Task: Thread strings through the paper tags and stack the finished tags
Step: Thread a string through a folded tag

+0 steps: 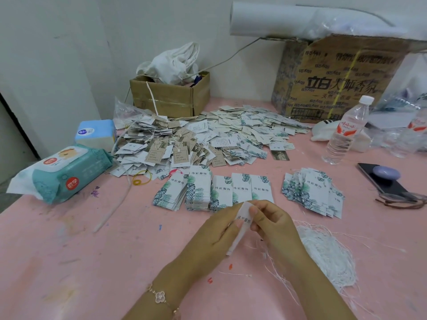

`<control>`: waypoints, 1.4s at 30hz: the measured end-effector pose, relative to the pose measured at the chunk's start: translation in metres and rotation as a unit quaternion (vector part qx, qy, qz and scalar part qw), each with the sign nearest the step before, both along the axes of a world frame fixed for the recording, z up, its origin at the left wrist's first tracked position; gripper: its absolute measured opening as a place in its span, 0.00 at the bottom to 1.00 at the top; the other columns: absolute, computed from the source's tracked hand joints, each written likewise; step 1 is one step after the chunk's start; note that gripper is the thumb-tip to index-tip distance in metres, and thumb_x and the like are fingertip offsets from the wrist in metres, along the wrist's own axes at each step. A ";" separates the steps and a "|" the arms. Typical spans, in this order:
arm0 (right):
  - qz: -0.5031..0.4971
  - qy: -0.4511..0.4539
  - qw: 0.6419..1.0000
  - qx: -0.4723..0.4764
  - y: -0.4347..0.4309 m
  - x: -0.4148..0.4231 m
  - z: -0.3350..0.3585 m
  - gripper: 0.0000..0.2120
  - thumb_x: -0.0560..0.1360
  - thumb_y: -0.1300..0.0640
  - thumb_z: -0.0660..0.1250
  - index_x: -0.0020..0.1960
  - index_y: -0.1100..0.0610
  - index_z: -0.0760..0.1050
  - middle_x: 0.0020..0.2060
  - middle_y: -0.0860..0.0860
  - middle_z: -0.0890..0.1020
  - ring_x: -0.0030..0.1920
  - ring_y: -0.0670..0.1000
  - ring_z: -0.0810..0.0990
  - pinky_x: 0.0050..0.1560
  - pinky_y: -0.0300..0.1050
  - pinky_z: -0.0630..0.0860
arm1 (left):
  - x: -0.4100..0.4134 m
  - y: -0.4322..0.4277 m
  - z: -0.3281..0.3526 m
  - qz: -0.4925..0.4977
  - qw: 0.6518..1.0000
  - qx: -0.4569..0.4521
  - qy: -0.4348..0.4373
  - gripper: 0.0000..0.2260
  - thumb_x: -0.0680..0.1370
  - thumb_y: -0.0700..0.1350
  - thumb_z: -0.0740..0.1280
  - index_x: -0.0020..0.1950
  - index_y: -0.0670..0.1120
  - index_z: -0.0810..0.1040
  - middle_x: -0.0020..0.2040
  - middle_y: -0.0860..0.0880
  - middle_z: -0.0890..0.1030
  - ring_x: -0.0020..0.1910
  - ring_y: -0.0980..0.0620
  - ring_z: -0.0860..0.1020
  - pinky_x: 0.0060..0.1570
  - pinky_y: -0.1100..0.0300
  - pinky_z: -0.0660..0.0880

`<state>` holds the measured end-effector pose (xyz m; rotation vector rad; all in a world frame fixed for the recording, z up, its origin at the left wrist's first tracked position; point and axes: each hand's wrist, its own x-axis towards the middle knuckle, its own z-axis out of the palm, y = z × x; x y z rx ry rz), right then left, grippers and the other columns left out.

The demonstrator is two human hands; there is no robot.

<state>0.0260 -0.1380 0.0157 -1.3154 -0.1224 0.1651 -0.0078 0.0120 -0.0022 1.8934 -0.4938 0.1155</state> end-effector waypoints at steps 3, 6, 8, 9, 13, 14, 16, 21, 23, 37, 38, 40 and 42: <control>0.009 -0.007 1.000 -0.021 -0.003 0.004 -0.005 0.13 0.74 0.65 0.67 0.30 0.60 0.77 0.24 0.48 0.69 0.24 0.42 0.71 0.28 0.29 0.70 | 0.005 0.001 0.005 0.052 0.980 -0.124 0.144 0.17 0.80 0.64 0.55 0.58 0.60 0.79 0.55 0.52 0.80 0.53 0.54 0.79 0.53 0.57 0.76; 0.028 -0.012 0.999 -0.036 -0.007 -0.002 -0.003 0.15 0.67 0.49 0.70 0.44 0.62 0.77 0.24 0.51 0.73 0.23 0.47 0.66 0.21 0.35 0.63 | 0.008 0.005 0.007 0.032 0.951 -0.225 0.209 0.16 0.81 0.56 0.60 0.55 0.50 0.84 0.49 0.46 0.84 0.45 0.50 0.81 0.48 0.60 0.79; 0.036 0.002 0.999 -0.034 -0.010 -0.003 -0.002 0.15 0.68 0.49 0.69 0.45 0.62 0.76 0.22 0.52 0.69 0.21 0.47 0.62 0.20 0.36 0.57 | 0.008 0.005 0.010 0.013 0.942 -0.267 0.201 0.11 0.77 0.48 0.66 0.53 0.45 0.85 0.46 0.45 0.85 0.41 0.52 0.80 0.42 0.62 0.78; 0.053 0.004 0.998 -0.018 -0.012 -0.002 -0.006 0.14 0.68 0.50 0.70 0.44 0.61 0.75 0.21 0.52 0.68 0.21 0.47 0.61 0.20 0.35 0.56 | 0.007 0.004 0.010 0.016 0.941 -0.278 0.194 0.10 0.75 0.46 0.69 0.52 0.43 0.85 0.45 0.44 0.85 0.40 0.52 0.81 0.41 0.63 0.78; 0.074 0.017 0.997 -0.005 -0.007 -0.004 -0.004 0.09 0.68 0.56 0.70 0.38 0.59 0.71 0.23 0.53 0.64 0.20 0.45 0.58 0.20 0.34 0.57 | 0.008 0.001 0.011 0.047 0.947 -0.274 0.158 0.12 0.68 0.42 0.73 0.48 0.37 0.84 0.41 0.43 0.85 0.38 0.52 0.82 0.38 0.64 0.77; 0.074 0.018 0.997 -0.013 -0.006 -0.005 -0.004 0.09 0.68 0.57 0.70 0.38 0.59 0.70 0.23 0.53 0.66 0.20 0.45 0.58 0.21 0.34 0.57 | 0.008 0.001 0.011 0.052 0.947 -0.275 0.156 0.12 0.68 0.42 0.73 0.47 0.37 0.84 0.41 0.42 0.85 0.38 0.52 0.82 0.38 0.63 0.77; 0.080 0.016 0.997 -0.017 -0.006 -0.007 -0.001 0.09 0.68 0.56 0.69 0.37 0.59 0.70 0.23 0.51 0.69 0.20 0.44 0.58 0.21 0.35 0.56 | 0.008 0.001 0.011 0.057 0.945 -0.282 0.157 0.11 0.68 0.42 0.73 0.47 0.38 0.84 0.42 0.41 0.85 0.38 0.51 0.83 0.37 0.63 0.78; 0.101 0.028 0.994 0.001 -0.006 -0.005 -0.005 0.10 0.67 0.55 0.71 0.36 0.59 0.71 0.24 0.51 0.68 0.23 0.46 0.59 0.24 0.35 0.58 | 0.008 0.000 0.010 0.057 0.945 -0.280 0.156 0.10 0.68 0.44 0.73 0.47 0.42 0.86 0.45 0.41 0.86 0.41 0.50 0.83 0.39 0.62 0.78; 0.105 0.029 0.994 0.000 -0.005 -0.005 -0.006 0.09 0.66 0.54 0.72 0.35 0.57 0.74 0.25 0.52 0.70 0.27 0.49 0.61 0.32 0.39 0.58 | 0.008 0.000 0.010 0.066 0.953 -0.263 0.135 0.06 0.68 0.45 0.75 0.44 0.46 0.86 0.42 0.43 0.86 0.39 0.52 0.82 0.38 0.62 0.77; 0.038 -0.095 0.981 -0.162 0.000 -0.004 -0.015 0.04 0.70 0.52 0.74 0.40 0.52 0.82 0.27 0.47 0.77 0.30 0.46 0.71 0.30 0.37 0.66 | 0.013 0.005 0.018 0.111 0.905 -0.365 0.189 0.03 0.81 0.37 0.60 0.47 0.41 0.71 0.46 0.43 0.86 0.39 0.51 0.84 0.32 0.62 0.78; 0.033 -0.107 0.979 -0.172 -0.001 -0.003 -0.016 0.03 0.71 0.55 0.74 0.39 0.52 0.82 0.26 0.46 0.75 0.29 0.45 0.69 0.30 0.36 0.66 | 0.013 0.006 0.019 0.113 0.905 -0.364 0.189 0.04 0.81 0.38 0.60 0.47 0.42 0.72 0.45 0.43 0.86 0.38 0.51 0.84 0.31 0.62 0.78; 0.024 -0.125 0.973 -0.193 -0.002 -0.002 -0.018 0.04 0.72 0.57 0.73 0.39 0.52 0.82 0.26 0.46 0.74 0.30 0.45 0.68 0.31 0.37 0.65 | 0.014 0.007 0.020 0.114 0.905 -0.365 0.185 0.05 0.81 0.38 0.60 0.46 0.43 0.72 0.42 0.43 0.86 0.34 0.52 0.83 0.29 0.64 0.76; 0.020 -0.130 0.972 -0.196 -0.002 -0.002 -0.019 0.05 0.74 0.59 0.71 0.39 0.52 0.82 0.28 0.50 0.73 0.31 0.47 0.68 0.33 0.40 0.64 | 0.013 0.007 0.019 0.118 0.908 -0.358 0.181 0.05 0.81 0.39 0.61 0.45 0.44 0.73 0.36 0.45 0.85 0.28 0.54 0.81 0.26 0.67 0.74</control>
